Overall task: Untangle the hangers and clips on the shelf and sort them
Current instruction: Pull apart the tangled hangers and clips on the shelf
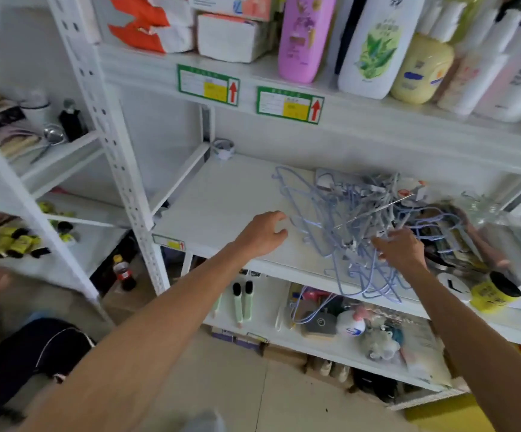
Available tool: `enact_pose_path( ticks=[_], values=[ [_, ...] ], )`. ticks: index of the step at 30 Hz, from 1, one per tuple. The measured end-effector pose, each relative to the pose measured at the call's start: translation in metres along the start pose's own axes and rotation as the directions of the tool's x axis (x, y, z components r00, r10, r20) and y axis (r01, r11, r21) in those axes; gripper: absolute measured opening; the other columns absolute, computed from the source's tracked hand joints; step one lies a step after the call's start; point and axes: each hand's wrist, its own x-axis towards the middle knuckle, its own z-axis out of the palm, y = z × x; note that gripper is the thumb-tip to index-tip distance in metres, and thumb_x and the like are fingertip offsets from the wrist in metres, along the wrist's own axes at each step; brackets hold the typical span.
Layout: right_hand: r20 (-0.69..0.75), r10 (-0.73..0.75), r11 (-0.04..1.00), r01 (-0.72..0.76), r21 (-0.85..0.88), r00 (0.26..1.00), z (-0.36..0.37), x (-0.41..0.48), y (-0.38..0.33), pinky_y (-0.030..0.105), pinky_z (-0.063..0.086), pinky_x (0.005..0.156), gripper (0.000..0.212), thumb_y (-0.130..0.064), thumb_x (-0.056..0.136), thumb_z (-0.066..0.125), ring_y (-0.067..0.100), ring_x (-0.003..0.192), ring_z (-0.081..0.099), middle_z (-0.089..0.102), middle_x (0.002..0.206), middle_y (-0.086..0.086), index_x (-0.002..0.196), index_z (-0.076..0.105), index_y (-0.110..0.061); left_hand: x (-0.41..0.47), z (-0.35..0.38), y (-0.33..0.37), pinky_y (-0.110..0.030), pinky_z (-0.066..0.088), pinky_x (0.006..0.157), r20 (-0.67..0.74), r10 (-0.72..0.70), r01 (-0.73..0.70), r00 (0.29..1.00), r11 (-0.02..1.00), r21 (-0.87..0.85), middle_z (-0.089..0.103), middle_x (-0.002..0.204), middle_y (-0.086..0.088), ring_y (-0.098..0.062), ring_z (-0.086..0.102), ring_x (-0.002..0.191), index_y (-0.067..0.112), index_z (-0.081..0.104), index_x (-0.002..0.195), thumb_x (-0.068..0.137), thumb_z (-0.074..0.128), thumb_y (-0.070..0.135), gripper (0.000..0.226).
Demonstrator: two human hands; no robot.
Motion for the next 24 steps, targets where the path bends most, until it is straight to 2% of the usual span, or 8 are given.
enact_pose_path(
  ticks=[3, 8, 10, 12, 14, 16, 19, 24],
  values=[
    [0.110, 0.043, 0.998, -0.047, 0.040, 0.993, 0.004, -0.003, -0.020, 0.015, 0.049, 0.043, 0.031, -0.037, 0.077, 0.080, 0.008, 0.046, 0.066, 0.063, 0.044, -0.006, 0.072, 0.067, -0.009, -0.012, -0.011, -0.001, -0.028, 0.040, 0.103, 0.005, -0.061, 0.061, 0.998, 0.998, -0.009, 0.052, 0.144, -0.008, -0.025, 0.055, 0.123, 0.012, 0.048, 0.142, 0.096, 0.056, 0.028, 0.049],
    [0.218, 0.065, 0.980, -0.103, 0.170, 0.974, 0.006, 0.008, -0.022, 0.027, 0.060, 0.055, 0.049, -0.029, 0.066, 0.088, 0.021, 0.069, 0.073, 0.073, 0.073, 0.013, 0.101, 0.068, 0.000, -0.023, -0.014, 0.012, -0.027, 0.045, 0.090, 0.046, -0.089, 0.087, 0.995, 0.996, 0.030, 0.058, 0.137, -0.009, -0.026, 0.063, 0.106, 0.015, 0.047, 0.142, 0.097, 0.053, 0.026, 0.047],
    [0.190, 0.068, 0.966, -0.112, 0.231, 0.979, 0.004, 0.002, -0.023, 0.029, 0.062, 0.060, 0.046, -0.027, 0.068, 0.086, 0.024, 0.077, 0.072, 0.073, 0.086, 0.015, 0.101, 0.066, -0.002, -0.020, -0.014, 0.016, -0.026, 0.048, 0.070, 0.054, -0.101, 0.099, 0.993, 0.994, 0.043, 0.066, 0.115, -0.014, -0.027, 0.065, 0.083, 0.016, 0.051, 0.138, 0.097, 0.052, 0.024, 0.042],
    [0.158, 0.102, 0.966, -0.136, 0.220, 0.982, 0.003, 0.000, -0.020, 0.030, 0.060, 0.061, 0.044, -0.036, 0.067, 0.087, 0.023, 0.075, 0.074, 0.074, 0.081, 0.013, 0.088, 0.069, -0.002, -0.014, -0.013, 0.022, -0.029, 0.051, 0.065, 0.052, -0.108, 0.105, 0.993, 0.993, 0.052, 0.068, 0.106, -0.012, -0.024, 0.063, 0.067, 0.019, 0.055, 0.132, 0.095, 0.053, 0.026, 0.037],
    [0.163, 0.111, 0.953, -0.152, 0.263, 0.980, 0.006, 0.003, -0.011, 0.038, 0.062, 0.067, 0.051, -0.045, 0.061, 0.088, 0.023, 0.070, 0.074, 0.074, 0.070, 0.009, 0.079, 0.067, -0.003, -0.010, -0.009, 0.029, -0.038, 0.056, 0.076, 0.066, -0.096, 0.091, 0.993, 0.993, 0.074, 0.068, 0.111, -0.010, -0.025, 0.067, 0.074, 0.019, 0.056, 0.130, 0.094, 0.054, 0.027, 0.037],
    [0.163, 0.116, 0.906, -0.171, 0.387, 0.980, 0.009, 0.002, -0.004, 0.048, 0.062, 0.071, 0.054, -0.043, 0.056, 0.091, 0.026, 0.071, 0.075, 0.074, 0.070, 0.011, 0.074, 0.061, -0.002, -0.007, -0.005, 0.035, -0.037, 0.055, 0.080, 0.077, -0.090, 0.084, 0.993, 0.994, 0.076, 0.067, 0.111, -0.009, -0.023, 0.065, 0.075, 0.017, 0.055, 0.133, 0.095, 0.054, 0.025, 0.039],
    [0.184, 0.100, 0.805, -0.188, 0.563, 0.978, 0.011, -0.013, -0.002, 0.041, 0.061, 0.079, 0.030, -0.031, 0.066, 0.090, 0.027, 0.076, 0.076, 0.075, 0.072, 0.013, 0.061, 0.072, -0.007, -0.004, 0.002, 0.037, -0.029, 0.049, 0.077, 0.073, -0.085, 0.080, 0.994, 0.994, 0.068, 0.065, 0.116, -0.010, -0.023, 0.064, 0.081, 0.014, 0.054, 0.135, 0.094, 0.055, 0.023, 0.042],
    [0.230, 0.087, 0.654, -0.230, 0.720, 0.969, 0.011, -0.019, -0.012, 0.035, 0.061, 0.078, 0.027, -0.018, 0.076, 0.085, 0.029, 0.077, 0.075, 0.075, 0.077, 0.018, 0.068, 0.069, 0.002, 0.001, 0.010, 0.039, -0.031, 0.049, 0.086, 0.086, -0.082, 0.074, 0.993, 0.993, 0.092, 0.061, 0.125, -0.012, -0.028, 0.063, 0.099, 0.012, 0.054, 0.135, 0.095, 0.055, 0.022, 0.041]
  ],
)
